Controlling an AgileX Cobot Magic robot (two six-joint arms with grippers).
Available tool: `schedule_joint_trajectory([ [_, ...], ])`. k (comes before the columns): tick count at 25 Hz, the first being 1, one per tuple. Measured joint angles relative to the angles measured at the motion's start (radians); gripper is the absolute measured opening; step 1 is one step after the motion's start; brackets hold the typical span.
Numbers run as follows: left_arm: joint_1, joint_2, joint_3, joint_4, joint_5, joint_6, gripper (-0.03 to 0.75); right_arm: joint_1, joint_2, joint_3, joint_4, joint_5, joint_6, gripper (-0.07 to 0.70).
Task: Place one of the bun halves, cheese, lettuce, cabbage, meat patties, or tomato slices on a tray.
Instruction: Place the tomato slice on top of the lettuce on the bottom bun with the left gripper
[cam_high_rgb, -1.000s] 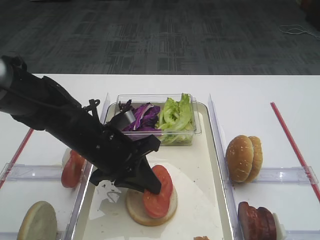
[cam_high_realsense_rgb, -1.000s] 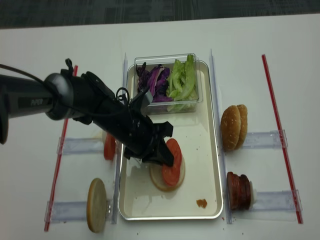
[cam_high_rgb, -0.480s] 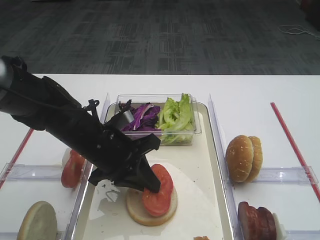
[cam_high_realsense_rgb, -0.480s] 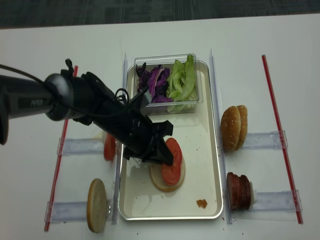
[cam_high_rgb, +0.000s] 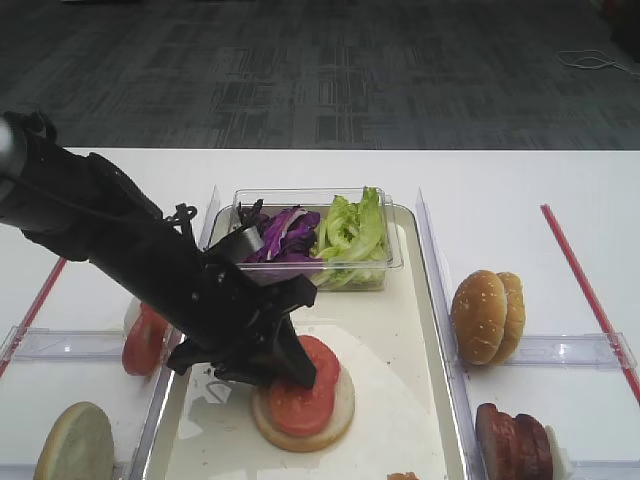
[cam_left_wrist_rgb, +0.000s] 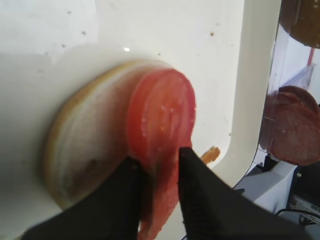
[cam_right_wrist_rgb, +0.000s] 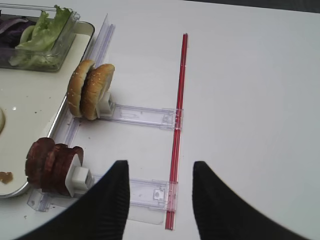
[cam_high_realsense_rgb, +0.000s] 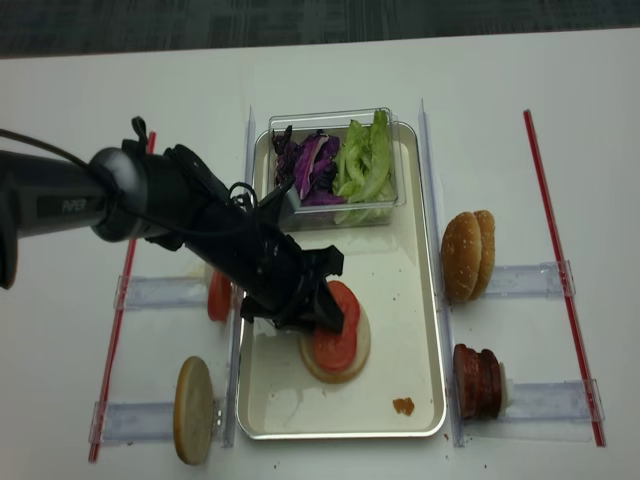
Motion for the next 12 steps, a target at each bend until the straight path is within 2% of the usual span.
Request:
schedule_joint_trajectory([
  [12,0.000,0.000,-0.002,0.015,-0.008,-0.002,0.165,0.000,0.000,0.000,0.000,0.000,0.000,0.326],
])
